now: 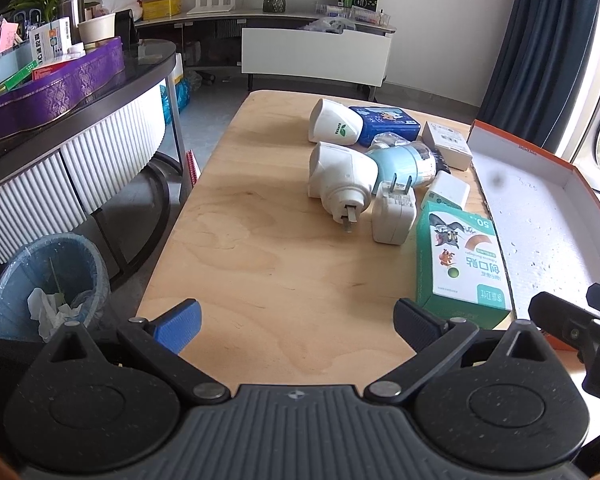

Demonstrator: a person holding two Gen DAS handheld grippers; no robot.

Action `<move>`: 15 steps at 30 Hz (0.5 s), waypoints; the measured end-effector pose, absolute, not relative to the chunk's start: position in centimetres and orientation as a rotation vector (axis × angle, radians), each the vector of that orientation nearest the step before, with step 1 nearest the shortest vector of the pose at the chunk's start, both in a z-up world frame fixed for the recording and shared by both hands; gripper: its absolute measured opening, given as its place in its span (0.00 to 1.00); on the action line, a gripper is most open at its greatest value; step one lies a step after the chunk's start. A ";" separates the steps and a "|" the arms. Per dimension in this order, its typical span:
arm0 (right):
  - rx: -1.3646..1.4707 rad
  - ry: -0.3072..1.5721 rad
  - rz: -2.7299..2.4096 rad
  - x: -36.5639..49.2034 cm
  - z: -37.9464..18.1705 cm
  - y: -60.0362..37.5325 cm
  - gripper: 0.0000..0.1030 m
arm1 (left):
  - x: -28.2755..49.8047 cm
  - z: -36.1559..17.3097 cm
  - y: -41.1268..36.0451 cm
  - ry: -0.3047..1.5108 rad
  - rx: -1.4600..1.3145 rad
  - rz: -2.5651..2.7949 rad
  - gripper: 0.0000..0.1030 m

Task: Organize rigid objects
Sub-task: 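Move the left tool toward a white plug-in heater while the right tool approaches the green bandage box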

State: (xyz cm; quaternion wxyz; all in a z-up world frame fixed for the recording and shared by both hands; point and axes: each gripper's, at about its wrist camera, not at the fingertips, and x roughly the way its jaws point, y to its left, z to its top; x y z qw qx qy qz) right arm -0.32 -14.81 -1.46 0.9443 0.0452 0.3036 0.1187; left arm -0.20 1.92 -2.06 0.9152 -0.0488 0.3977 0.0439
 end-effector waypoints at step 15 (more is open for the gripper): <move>0.084 0.647 0.248 0.1 -1.0 -14.5 0.99 | 0.5 -2.2 2.9 0.818 -0.097 0.093 1.00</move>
